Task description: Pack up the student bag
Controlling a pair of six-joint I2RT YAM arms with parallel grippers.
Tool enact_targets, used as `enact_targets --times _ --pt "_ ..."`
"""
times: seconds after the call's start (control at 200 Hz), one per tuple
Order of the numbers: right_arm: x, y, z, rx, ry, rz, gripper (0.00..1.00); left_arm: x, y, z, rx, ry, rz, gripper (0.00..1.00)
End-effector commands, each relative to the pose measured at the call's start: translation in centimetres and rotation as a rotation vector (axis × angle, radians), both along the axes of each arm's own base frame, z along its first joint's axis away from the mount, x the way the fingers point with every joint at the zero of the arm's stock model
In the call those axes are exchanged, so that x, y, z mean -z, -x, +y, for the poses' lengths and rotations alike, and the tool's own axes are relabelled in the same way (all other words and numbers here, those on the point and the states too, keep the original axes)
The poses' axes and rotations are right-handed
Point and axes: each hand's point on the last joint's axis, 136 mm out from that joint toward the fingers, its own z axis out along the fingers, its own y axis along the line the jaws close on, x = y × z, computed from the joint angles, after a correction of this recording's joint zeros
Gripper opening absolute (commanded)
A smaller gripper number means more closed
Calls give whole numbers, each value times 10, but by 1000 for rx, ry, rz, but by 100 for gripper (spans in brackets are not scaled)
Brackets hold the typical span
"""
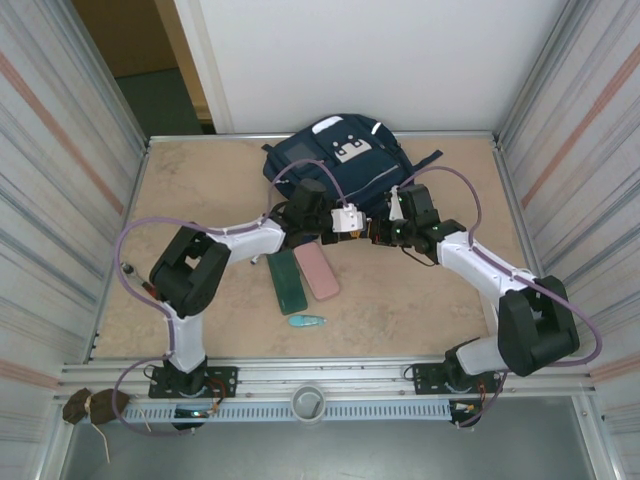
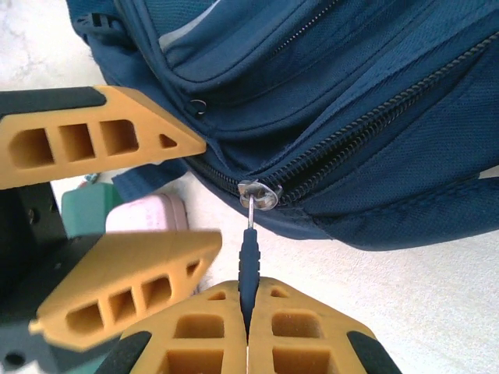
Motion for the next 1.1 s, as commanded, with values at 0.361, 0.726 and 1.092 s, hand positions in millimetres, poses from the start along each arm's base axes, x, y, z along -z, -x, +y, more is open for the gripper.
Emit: enact_targets --times 0.361,0.726,1.092 --pt "8 -14 -43 108 125 -4 0 -6 -12 28 -33 2 31 0" --pt "29 -19 -25 -25 101 18 0 3 -11 47 -53 -5 90 0" --pt "7 -13 -13 -47 -5 -16 0 15 3 7 39 -80 56 48"
